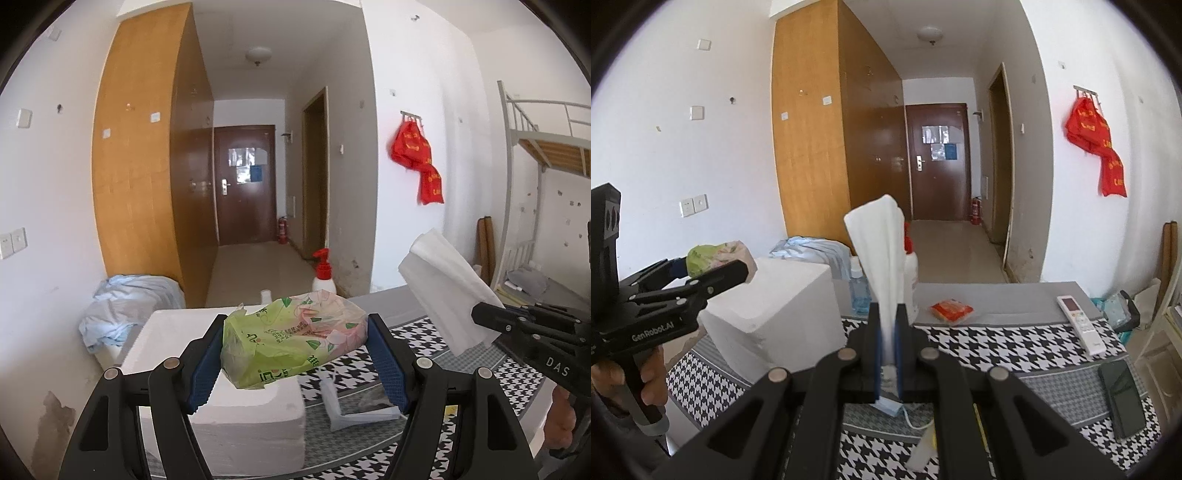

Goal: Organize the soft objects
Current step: 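Lift the green pack over the foam box with left tool while right tool holds towel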

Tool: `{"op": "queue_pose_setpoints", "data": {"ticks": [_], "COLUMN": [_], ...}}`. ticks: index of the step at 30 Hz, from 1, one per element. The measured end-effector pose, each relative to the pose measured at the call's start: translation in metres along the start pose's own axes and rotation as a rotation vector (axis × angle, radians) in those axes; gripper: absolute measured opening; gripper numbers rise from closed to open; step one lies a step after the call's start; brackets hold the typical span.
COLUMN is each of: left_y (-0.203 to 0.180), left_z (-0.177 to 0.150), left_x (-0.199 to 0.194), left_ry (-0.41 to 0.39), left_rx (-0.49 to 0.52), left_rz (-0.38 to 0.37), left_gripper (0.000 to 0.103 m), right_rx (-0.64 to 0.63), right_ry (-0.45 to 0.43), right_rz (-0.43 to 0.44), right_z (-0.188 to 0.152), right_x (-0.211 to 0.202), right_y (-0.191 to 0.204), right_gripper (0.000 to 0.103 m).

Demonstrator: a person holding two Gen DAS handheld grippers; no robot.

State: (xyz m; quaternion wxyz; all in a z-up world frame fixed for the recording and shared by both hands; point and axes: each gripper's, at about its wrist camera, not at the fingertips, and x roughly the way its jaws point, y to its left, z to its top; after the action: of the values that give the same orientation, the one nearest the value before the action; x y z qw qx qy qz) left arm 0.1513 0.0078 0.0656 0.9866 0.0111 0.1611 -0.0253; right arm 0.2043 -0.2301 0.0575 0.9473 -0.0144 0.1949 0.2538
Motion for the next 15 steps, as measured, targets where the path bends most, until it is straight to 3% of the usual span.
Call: {"op": "queue_pose_setpoints", "data": {"ticks": [15], "left_y": [0.029], "left_z": [0.003], "left_x": [0.005], "left_ry": [0.022], "left_rx": [-0.04], "left_rz": [0.109], "left_gripper": [0.074], "right_rx": [-0.036], "right_ry": [0.013], "right_rz": [0.087], "right_z": [0.009], "right_x": [0.02], "right_y": [0.028], "right_gripper": [0.008]}}
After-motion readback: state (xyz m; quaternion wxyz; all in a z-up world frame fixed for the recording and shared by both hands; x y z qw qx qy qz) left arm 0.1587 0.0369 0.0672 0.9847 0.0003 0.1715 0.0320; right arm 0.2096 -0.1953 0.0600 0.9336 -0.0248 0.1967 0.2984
